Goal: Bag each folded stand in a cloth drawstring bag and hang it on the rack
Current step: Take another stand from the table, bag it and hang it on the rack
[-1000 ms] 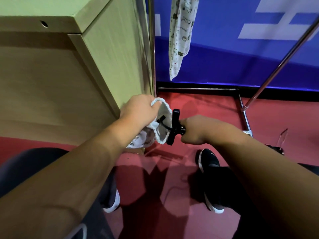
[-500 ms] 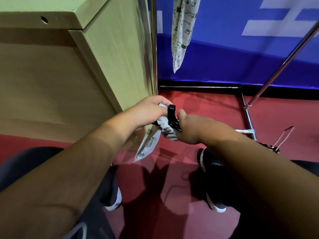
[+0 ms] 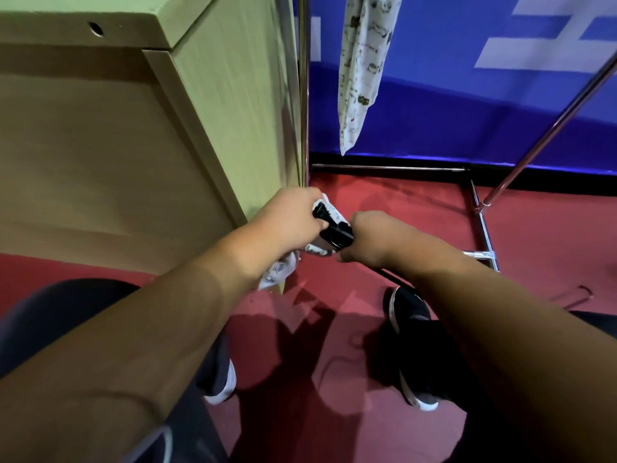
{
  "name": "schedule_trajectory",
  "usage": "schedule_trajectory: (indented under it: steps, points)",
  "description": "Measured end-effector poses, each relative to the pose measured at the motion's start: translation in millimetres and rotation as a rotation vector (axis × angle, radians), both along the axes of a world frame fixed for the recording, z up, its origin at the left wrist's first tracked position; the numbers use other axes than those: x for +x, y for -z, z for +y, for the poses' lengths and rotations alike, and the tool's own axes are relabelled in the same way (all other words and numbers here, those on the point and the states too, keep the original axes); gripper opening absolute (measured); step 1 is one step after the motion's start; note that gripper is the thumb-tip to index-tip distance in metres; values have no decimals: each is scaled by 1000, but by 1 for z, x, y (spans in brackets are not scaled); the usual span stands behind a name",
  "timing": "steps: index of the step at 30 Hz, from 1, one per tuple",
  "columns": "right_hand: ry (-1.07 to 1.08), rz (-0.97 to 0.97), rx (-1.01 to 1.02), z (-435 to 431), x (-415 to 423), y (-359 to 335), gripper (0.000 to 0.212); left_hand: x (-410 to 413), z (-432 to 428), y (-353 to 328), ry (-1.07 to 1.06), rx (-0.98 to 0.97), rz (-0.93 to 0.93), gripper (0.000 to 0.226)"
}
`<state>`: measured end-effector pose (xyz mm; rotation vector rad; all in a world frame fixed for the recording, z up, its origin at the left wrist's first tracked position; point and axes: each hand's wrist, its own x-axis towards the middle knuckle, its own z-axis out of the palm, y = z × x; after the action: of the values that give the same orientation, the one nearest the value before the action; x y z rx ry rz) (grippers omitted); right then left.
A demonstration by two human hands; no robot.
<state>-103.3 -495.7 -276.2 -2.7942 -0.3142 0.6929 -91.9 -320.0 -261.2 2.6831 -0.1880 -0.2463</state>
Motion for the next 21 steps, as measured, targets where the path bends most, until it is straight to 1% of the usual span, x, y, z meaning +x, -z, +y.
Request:
schedule_trajectory:
  steps: [1, 3, 5, 6, 8, 11, 12, 14, 17, 21]
  points:
    - [10, 2, 31, 1, 0, 1, 41, 0, 0, -2, -28, -33, -12, 19]
    - [60, 0, 149, 2, 0, 0, 40, 1, 0, -9, -94, -89, -65, 21]
    - [123, 15, 255, 4, 0, -5, 43, 3, 1, -16, -129, -57, -139, 26]
    - [154, 52, 299, 4, 0, -9, 42, 4, 2, -20, -142, -33, -175, 27]
    - [219, 233, 370, 2, -2, -14, 30, 10, 8, -22, -174, -31, -235, 30]
    - [248, 578, 390, -1, -6, -11, 20, 17, 16, -18, -199, -17, -260, 32]
    - [254, 658, 418, -2, -7, -10, 16, 17, 17, -15, -198, 6, -261, 34]
    - [277, 752, 486, -2, -8, -10, 14, 16, 17, -8, -164, 79, -276, 36]
    - [281, 774, 483, -2, -8, -10, 25, 15, 18, 0, -97, 182, -281, 35]
    - [310, 699, 516, 1, -11, -12, 31, 16, 18, 5, -12, 187, -230, 39]
